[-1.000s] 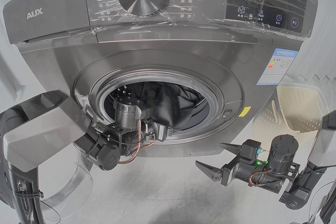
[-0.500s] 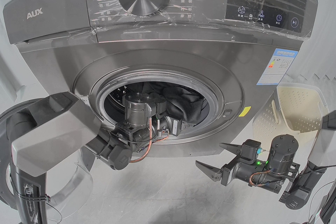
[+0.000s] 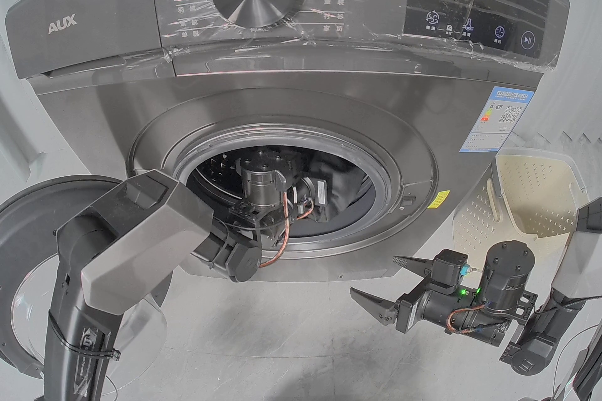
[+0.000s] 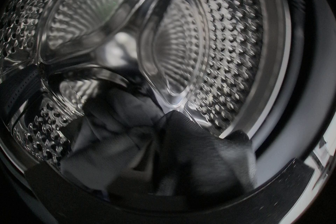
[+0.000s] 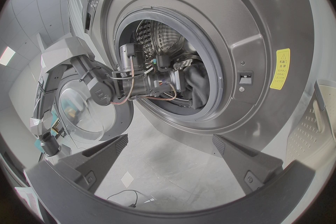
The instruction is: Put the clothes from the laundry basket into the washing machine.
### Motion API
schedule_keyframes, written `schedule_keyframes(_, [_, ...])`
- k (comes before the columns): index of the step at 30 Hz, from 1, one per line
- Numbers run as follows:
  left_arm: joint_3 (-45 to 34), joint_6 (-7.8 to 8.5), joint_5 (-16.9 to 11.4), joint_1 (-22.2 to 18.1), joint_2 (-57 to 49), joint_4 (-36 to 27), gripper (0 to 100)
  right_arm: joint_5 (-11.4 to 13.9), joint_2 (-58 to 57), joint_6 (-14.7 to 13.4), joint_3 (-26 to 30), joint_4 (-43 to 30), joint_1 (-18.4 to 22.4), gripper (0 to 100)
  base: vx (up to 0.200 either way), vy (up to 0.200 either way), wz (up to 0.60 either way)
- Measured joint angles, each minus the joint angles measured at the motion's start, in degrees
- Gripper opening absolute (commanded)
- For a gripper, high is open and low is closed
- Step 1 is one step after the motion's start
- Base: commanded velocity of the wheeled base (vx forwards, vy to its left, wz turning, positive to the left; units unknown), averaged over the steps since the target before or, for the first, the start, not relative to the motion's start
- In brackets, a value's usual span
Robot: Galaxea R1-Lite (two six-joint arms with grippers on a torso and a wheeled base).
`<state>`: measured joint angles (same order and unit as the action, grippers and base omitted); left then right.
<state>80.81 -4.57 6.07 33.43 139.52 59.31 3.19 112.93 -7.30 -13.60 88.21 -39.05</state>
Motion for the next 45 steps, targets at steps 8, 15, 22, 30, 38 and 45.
schedule_keyframes(8, [14.86, -2.95, 7.14, -3.55, 5.57, -2.27, 0, 0.00, 0.00, 0.00, 0.00, 0.02, -0.06, 100, 0.000, 0.000, 0.00])
schedule_keyframes(15, [24.98, -5.30, 11.87, -8.59, 9.41, -6.16, 0, -0.05, 0.07, 0.00, -0.06, 0.02, -0.04, 100, 0.000, 0.000, 0.00])
schedule_keyframes(22, [22.60, -5.58, 11.93, -9.16, 10.40, -7.00, 100, -0.02, 0.11, 0.00, -0.04, 0.02, -0.11, 100, 0.000, 0.000, 0.00])
schedule_keyframes(30, [11.75, -5.30, 7.19, -7.33, 7.39, -7.00, 100, -0.05, 0.11, 0.00, 0.05, 0.02, -0.17, 100, 0.000, 0.000, 0.00])
schedule_keyframes(38, [1.18, 2.46, 1.62, -6.36, 1.00, -6.97, 100, -0.05, 0.11, 0.02, 0.00, 0.00, -0.22, 100, 0.000, 0.000, 0.00])
schedule_keyframes(45, [-7.56, 12.67, -2.30, -4.96, -3.36, -6.07, 100, -0.07, 0.11, 0.00, -0.01, 0.00, -0.22, 100, 0.000, 0.000, 0.00])
